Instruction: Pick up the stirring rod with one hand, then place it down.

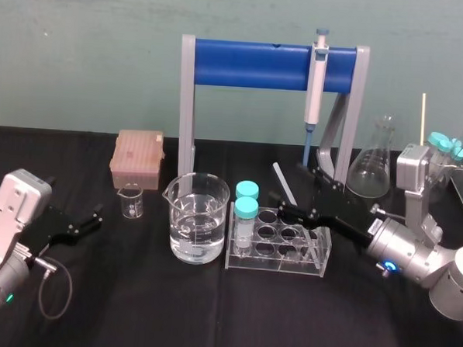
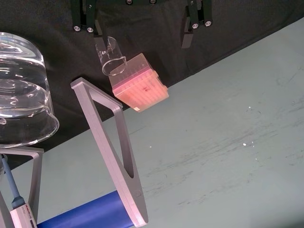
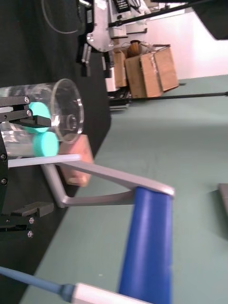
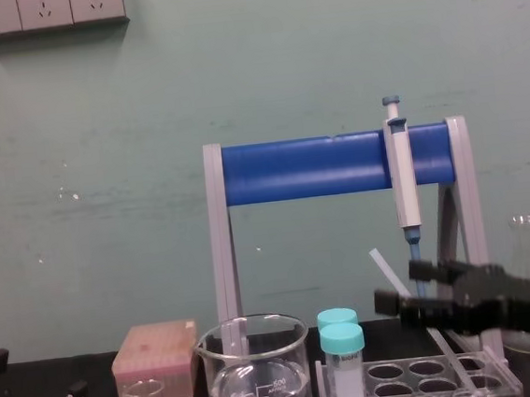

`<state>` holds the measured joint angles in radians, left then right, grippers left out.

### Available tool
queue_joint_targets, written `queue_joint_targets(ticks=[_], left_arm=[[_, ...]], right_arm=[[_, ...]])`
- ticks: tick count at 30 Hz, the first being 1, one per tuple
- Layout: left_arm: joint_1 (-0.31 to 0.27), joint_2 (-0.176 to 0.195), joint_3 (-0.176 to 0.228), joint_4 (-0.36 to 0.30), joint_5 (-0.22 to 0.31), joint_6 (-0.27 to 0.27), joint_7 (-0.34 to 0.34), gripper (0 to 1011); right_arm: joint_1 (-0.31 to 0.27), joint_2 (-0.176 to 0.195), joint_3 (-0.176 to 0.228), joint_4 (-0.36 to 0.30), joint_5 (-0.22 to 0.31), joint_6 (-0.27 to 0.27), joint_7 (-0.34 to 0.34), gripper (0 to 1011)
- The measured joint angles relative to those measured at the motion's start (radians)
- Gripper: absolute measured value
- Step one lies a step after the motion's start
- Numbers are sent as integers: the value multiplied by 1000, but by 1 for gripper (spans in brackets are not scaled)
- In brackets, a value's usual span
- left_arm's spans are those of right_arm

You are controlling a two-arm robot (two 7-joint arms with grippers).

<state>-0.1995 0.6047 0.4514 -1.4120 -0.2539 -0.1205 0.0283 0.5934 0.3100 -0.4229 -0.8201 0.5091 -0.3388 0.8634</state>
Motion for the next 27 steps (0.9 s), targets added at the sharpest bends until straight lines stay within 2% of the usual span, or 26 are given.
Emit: queue_joint_targets(ticks=[3,10,14,16,18,20,23,25,27], left_arm=[[0,0,0,0,0,0,0,1000],[0,0,0,0,0,0,0,1000],[0,0,0,0,0,0,0,1000],[0,0,0,0,0,0,0,1000],[0,0,0,0,0,0,0,1000],[0,0,0,0,0,0,0,1000],[0,0,0,0,0,0,0,1000],[0,0,0,0,0,0,0,1000],[0,0,0,0,0,0,0,1000]], right_arm=[[2,0,7,-14,3,-16,6,1003],[27,-1,44,-90,17,-96,-2,1003],[12,4,91,-155,16,-145,-75,1003],[2,9,105,-174,8,-147,-107,1003],[-13,15,118,-195,-3,-143,-143,1003],[-61,30,144,-245,-23,-102,-219,1003],[-106,43,158,-289,-47,-71,-278,1003],[-140,52,164,-319,-74,-51,-324,1003],[-198,70,175,-366,-120,-8,-395,1003]])
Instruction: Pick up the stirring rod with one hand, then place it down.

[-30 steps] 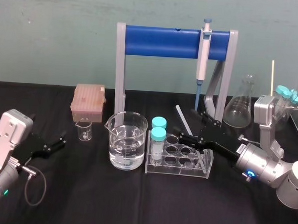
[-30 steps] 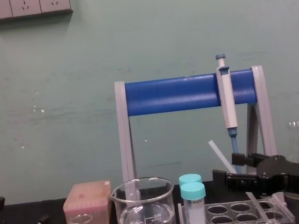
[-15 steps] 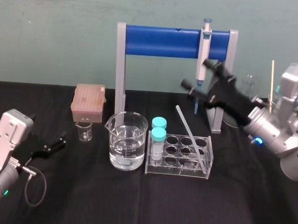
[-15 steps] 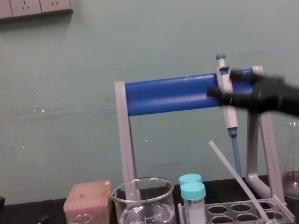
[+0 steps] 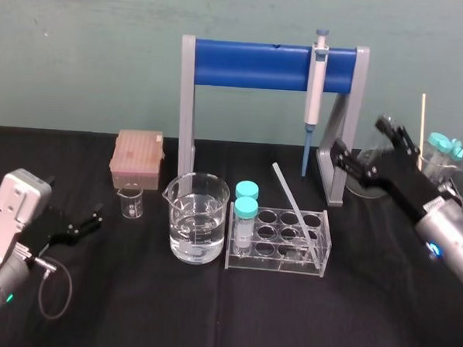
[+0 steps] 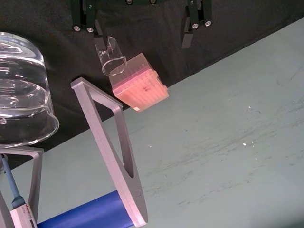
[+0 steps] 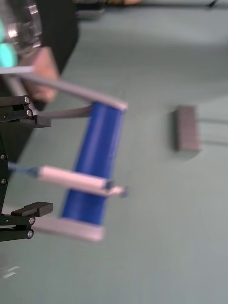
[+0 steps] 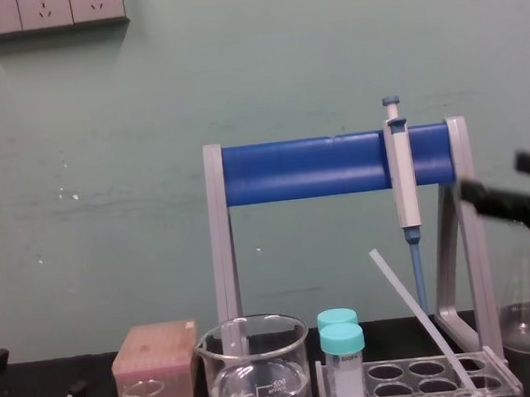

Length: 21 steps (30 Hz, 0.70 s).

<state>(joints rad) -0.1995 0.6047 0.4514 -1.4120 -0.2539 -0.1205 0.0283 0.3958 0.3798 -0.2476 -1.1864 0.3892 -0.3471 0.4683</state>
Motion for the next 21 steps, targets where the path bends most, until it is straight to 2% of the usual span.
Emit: queue_joint_targets(ticks=[1,4,7,8,10,17,21], left_arm=[[0,0,0,0,0,0,0,1000],[0,0,0,0,0,0,0,1000],[0,0,0,0,0,0,0,1000],[0,0,0,0,0,0,0,1000],[0,0,0,0,0,0,0,1000],[0,0,0,0,0,0,0,1000],[0,0,0,0,0,0,0,1000]], right_arm=[[0,0,0,0,0,0,0,1003],[-49,15,12,-32,-26,74,-53,1003],[-71,21,17,-42,-31,128,-69,1003],[-79,20,20,-43,-30,166,-74,1003],[-82,16,23,-36,-29,203,-79,1003],[-44,-8,19,23,-36,240,-62,1003],[-43,-9,19,25,-36,242,-60,1003]])
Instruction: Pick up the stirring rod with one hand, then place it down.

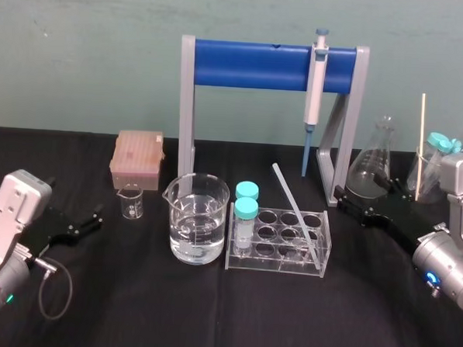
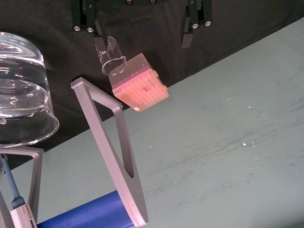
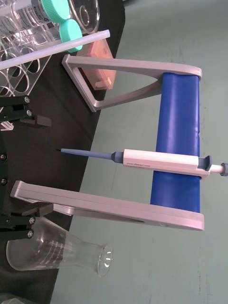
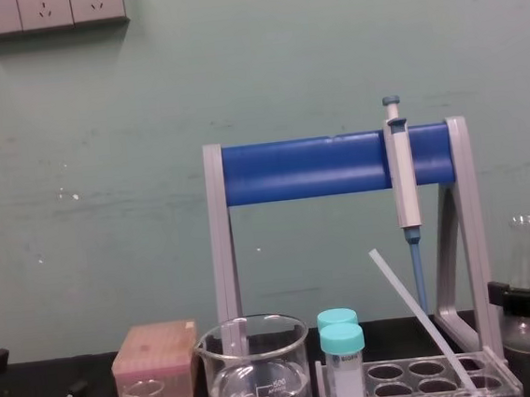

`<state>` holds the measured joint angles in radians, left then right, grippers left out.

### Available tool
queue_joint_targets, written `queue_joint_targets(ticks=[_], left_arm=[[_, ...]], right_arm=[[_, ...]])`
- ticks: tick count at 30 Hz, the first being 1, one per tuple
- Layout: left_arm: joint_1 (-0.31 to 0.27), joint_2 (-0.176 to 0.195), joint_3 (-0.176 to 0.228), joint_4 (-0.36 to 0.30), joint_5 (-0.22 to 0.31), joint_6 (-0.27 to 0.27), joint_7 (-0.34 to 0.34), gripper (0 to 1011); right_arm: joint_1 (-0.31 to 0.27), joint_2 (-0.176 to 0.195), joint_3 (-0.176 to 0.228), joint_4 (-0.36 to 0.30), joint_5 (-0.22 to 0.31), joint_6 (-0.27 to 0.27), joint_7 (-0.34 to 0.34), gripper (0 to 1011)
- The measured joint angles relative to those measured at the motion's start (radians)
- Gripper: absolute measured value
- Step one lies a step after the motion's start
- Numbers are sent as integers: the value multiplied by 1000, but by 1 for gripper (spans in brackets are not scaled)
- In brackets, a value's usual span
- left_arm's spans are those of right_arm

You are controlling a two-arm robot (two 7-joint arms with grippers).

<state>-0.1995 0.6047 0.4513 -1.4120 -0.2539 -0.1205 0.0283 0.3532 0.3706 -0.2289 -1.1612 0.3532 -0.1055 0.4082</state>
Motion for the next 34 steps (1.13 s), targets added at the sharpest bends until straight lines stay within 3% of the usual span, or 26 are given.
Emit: queue_joint_targets(ticks=[34], left_arm=[[0,0,0,0,0,0,0,1000]], right_arm=[[-11,6,2,-15,-1,-6,-6,1003]])
